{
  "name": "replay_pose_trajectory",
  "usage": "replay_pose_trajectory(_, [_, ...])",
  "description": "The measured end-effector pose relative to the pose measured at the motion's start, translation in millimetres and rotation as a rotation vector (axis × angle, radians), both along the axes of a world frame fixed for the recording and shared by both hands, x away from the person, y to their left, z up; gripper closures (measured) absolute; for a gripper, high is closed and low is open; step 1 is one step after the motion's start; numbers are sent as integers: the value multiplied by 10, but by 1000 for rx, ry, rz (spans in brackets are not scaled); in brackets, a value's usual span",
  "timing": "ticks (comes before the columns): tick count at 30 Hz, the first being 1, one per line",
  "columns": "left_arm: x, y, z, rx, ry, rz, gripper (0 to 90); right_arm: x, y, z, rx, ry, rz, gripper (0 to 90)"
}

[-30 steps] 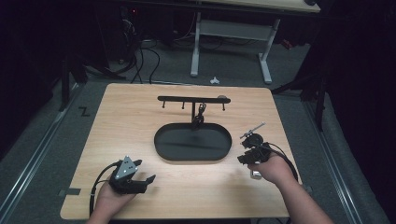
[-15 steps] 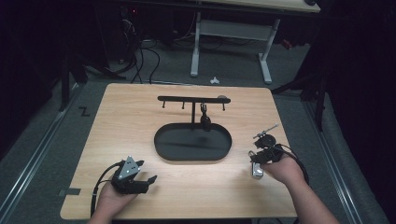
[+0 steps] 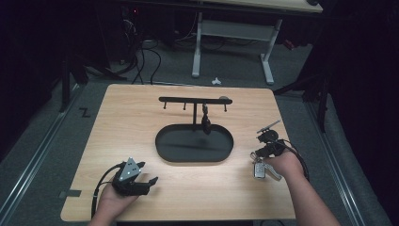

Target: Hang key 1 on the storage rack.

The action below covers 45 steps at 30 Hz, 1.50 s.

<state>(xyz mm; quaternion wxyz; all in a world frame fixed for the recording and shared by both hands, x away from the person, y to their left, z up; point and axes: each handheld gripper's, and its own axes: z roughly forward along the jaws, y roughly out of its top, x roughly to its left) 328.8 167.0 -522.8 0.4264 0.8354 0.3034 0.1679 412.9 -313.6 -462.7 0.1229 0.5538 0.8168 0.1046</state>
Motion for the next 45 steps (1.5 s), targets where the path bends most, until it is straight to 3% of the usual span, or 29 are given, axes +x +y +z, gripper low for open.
replay_pose_trajectory(12, [0,-8,-7,13,5,-8,242,90,-8,-63,28,12,-16,688])
replay_pose_trajectory(16, [0,-17,-13,12,5,-9,243,94,20,-80,59,32,-16,640])
replay_pose_trajectory(20, [-1,-19,-13,11,5,-10,243,101,63,-132,38,67,-12,593])
replay_pose_trajectory(28, [2,-19,-16,13,8,-13,244,114,97,-228,5,138,-8,593])
replay_pose_trajectory(34, [4,-19,-17,13,7,-12,246,136,97,-253,1,160,-15,653])
replay_pose_trajectory(41, [4,-15,-14,12,9,-13,246,129,125,-250,9,171,-4,833])
replay_pose_trajectory(45, [5,-13,-13,15,9,-15,247,120,144,-252,0,166,4,848])
